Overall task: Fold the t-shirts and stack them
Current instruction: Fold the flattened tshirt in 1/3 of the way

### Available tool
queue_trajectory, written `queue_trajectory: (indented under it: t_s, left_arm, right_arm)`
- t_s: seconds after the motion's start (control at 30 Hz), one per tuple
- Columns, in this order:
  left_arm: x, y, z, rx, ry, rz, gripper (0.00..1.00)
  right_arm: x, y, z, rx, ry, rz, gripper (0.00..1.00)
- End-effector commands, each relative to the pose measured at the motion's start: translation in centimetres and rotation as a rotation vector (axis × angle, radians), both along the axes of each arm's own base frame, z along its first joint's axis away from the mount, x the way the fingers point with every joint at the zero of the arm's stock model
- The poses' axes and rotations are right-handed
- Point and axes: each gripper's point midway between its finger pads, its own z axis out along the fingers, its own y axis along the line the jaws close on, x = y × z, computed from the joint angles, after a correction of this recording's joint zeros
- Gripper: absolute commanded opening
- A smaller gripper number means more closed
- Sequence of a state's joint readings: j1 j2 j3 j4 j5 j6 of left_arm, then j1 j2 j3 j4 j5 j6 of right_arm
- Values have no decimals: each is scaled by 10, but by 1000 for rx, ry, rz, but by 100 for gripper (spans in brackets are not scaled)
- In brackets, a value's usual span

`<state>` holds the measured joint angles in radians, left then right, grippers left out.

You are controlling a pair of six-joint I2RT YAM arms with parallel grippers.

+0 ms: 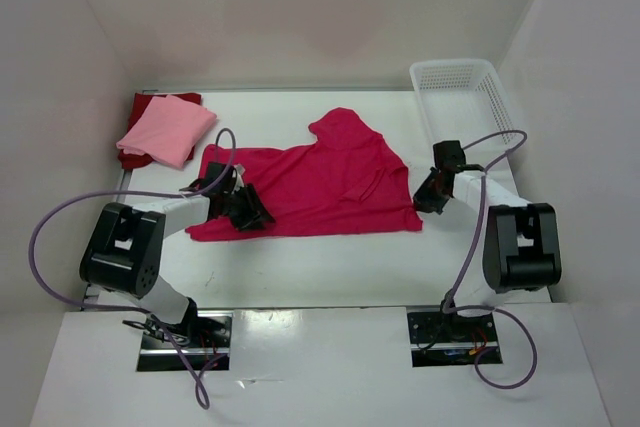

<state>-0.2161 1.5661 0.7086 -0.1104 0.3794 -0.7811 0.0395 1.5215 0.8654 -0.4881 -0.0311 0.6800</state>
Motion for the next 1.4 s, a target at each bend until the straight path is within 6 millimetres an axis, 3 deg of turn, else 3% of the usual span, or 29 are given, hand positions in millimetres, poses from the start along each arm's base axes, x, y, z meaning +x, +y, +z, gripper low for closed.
queue_trajectory:
  t_s: [0.0,0.07,0.1,0.17,0.2,0.27,0.33,0.43,0.47,0.53,0.57,0.6,0.63,0.67,0.73,0.77,0.8,0.93,1.0,1.1,1.23,1.37]
  left_arm:
    - [-9,21,-14,59,39,53,49]
    - [-6,24,-12,57,31,66,49]
    - [-5,24,-9,55,20,66,51]
    - [-4,22,-3,42,5,61,52]
    - [-4,22,-1,41,-4,61,52]
    - [0,20,12,25,-34,56,54]
    - [4,17,29,5,-83,41,56]
    - [15,12,63,-29,-182,20,56]
    - [18,11,70,-33,-203,21,54]
    - [20,3,78,-35,-229,-11,52]
    - [20,-6,78,-34,-233,-43,50]
    - [17,-10,74,-33,-220,-59,47]
    - [20,-17,75,-37,-228,-75,44]
    - [13,-26,64,-32,-192,-108,40]
    - [16,-40,64,-48,-199,-145,29]
    - [14,-46,56,-38,-184,-162,29]
    - [15,-46,53,-37,-183,-162,28]
    - [10,-43,27,-15,-128,-157,30]
    - [7,-44,25,-22,-124,-162,34]
    - [9,-42,24,-17,-121,-149,36]
    - [8,-41,21,-9,-123,-144,38]
    - [8,-41,21,-13,-118,-137,38]
  right_arm:
    - [10,-19,-14,-73,16,-51,10]
    - [7,-17,-21,-63,40,-46,16]
    - [9,-17,-20,-62,30,-46,27]
    - [14,-17,-5,-60,-18,-47,39]
    - [20,-15,6,-49,-53,-44,48]
    - [23,-12,32,-35,-105,-39,57]
    - [27,-6,63,-7,-181,-14,60]
    - [23,5,89,10,-228,20,60]
    - [21,18,89,28,-227,48,57]
    - [19,39,92,84,-229,80,30]
    - [23,60,94,111,-251,128,20]
    - [19,77,89,165,-243,157,3]
    - [22,91,90,207,-256,189,0]
    - [22,103,76,236,-225,222,0]
    - [31,124,74,269,-229,266,0]
    - [30,135,60,266,-184,290,4]
    - [37,142,63,261,-195,315,16]
    - [44,155,46,258,-160,338,48]
    - [45,162,35,250,-139,341,51]
    - [41,164,18,239,-95,335,52]
    - [42,162,10,233,-92,322,52]
    - [45,166,5,241,-77,326,36]
